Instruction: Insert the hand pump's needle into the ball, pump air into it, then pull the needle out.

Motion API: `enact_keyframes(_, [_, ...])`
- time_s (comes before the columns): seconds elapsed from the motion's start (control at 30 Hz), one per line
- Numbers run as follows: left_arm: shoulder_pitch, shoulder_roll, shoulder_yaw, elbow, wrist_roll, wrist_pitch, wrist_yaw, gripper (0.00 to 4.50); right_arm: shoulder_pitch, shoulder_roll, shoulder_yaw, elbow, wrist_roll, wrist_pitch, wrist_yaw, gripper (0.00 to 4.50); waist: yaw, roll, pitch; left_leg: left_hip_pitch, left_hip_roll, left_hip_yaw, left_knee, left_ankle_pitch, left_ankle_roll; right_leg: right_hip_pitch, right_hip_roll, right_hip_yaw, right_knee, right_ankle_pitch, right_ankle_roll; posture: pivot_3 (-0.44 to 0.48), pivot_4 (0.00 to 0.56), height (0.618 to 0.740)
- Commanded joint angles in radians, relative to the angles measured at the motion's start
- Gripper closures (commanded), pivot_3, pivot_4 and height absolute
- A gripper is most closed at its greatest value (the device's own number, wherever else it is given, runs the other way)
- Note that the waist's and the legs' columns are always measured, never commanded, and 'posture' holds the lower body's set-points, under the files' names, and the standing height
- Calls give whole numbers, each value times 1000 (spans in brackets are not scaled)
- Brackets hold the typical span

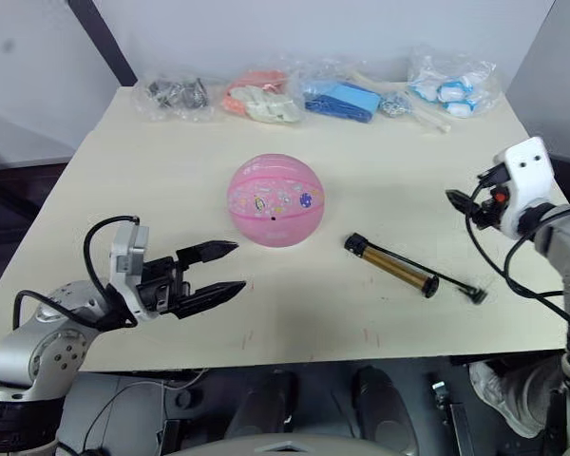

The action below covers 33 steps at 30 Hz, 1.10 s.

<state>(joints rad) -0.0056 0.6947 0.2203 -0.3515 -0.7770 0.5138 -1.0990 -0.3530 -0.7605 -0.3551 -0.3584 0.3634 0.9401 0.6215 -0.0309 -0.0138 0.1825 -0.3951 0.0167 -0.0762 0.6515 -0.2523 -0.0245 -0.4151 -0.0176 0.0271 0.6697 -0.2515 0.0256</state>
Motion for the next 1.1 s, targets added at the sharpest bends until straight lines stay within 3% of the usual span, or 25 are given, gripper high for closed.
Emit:
enact_keyframes(0.03, [-16, -4, -6, -37, -17, 6, 20, 0, 38, -21, -86, -83, 54, 10, 10, 1038, 0, 0, 0, 0, 0, 0, 0, 0, 0, 0, 0, 0, 1, 0, 0, 0, 150, 740])
enact_keyframes(0.1, [-15, -7, -5, -35, -15, 15, 40, 0, 104, -13, -121, -154, 91, -31, 45, 1038, -1, 0, 0, 1, 0, 0, 1, 0, 0, 0, 0, 1, 2, 0, 0, 0, 150, 740])
enact_keyframes(0.2, [6, -13, 5, -40, 4, 4, 74, 0, 165, 118, -194, -247, 237, -121, 86, 1038, -3, -1, 0, 1, 0, 1, 1, 0, 0, 0, 0, 1, 3, 0, 0, 0, 150, 740])
enact_keyframes(0.3, [63, -34, 35, -34, 51, -38, 134, 0, 283, 112, -228, -296, 364, -85, 165, 1038, -4, 0, 0, 3, 0, 2, 2, 0, 0, 1, 0, 2, 5, 0, 0, 0, 150, 740])
enact_keyframes(0.37, [92, -35, 53, -20, 59, -49, 141, 0, 350, 107, -231, -308, 353, -117, 172, 1038, 0, -1, -1, 5, 0, 1, 2, 0, 0, 3, 0, 2, 4, 0, 0, 0, 150, 740])
enact_keyframes(0.5, [172, -11, 93, 40, 93, -68, 130, 0, 512, 130, -222, -354, 352, -175, 184, 51, 3, -1, -1, 8, 1, 2, 2, 0, 0, 5, 1, 2, 5, -2, 2, 0, 150, 740])
enact_keyframes(0.8, [245, -19, 123, 115, 139, -129, 117, 0, 795, 136, -247, -299, 212, -401, 245, 51, 15, -2, -2, 15, 3, 11, 2, 0, 0, 8, 1, 10, 6, -5, 1, 0, 150, 740])
enact_keyframes(0.93, [256, -17, 133, 231, 165, -203, 62, 0, 873, 179, -254, -259, 185, -481, 235, 51, 14, -3, -2, 16, 3, 14, 1, 0, 0, 8, 2, 12, 6, -5, 1, 0, 150, 740])
enact_keyframes(1.1, [276, -40, 119, 247, 181, -248, 53, 0, 929, 203, -294, -165, 190, -580, 281, 51, 16, -3, -2, 15, 4, 16, 1, 0, 0, 7, 1, 14, 5, -5, 1, 0, 150, 740])
